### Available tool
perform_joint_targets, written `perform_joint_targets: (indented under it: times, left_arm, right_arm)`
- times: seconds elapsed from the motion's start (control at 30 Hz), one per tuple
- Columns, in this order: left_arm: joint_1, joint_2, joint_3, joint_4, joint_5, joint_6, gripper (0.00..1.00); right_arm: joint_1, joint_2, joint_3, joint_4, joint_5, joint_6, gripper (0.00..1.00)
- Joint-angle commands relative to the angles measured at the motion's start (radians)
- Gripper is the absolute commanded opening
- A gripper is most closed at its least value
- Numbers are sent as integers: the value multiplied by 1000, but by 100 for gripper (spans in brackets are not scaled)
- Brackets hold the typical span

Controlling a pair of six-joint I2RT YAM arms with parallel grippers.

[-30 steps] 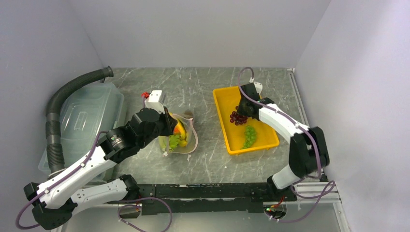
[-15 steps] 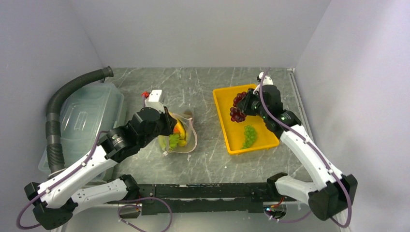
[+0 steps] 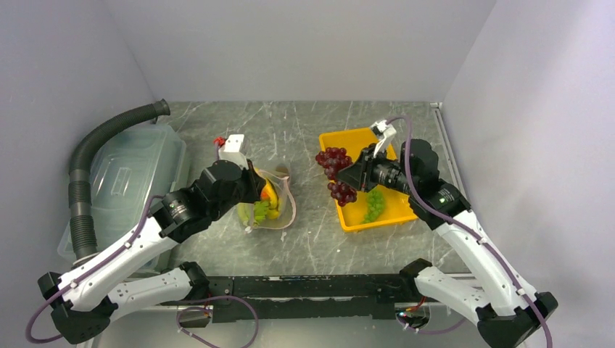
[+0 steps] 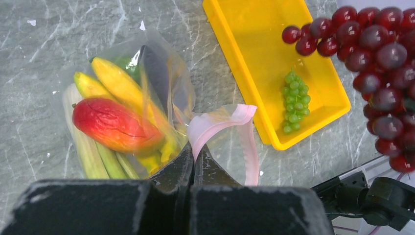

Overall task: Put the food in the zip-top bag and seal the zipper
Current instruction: Place the fake fruit in the zipper food storage bag.

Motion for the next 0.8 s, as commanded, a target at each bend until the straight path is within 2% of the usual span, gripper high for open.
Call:
perform_joint_targets:
  times: [0.0, 0.43, 0.6, 0.77]
  left_arm:
    - [5, 3, 29, 22, -1, -2, 0]
    - [5, 13, 29, 32, 9, -15, 0]
    - [6, 15, 32, 36, 12, -14, 0]
    - [5, 20, 33, 38, 18, -17, 0]
  right_arm:
    - [76, -34, 77, 7, -102, -85, 0]
    - [261, -49, 140, -37, -213, -174, 0]
    - [339, -7, 149, -23, -182, -176, 0]
    - [439, 70, 176, -23, -85, -189, 0]
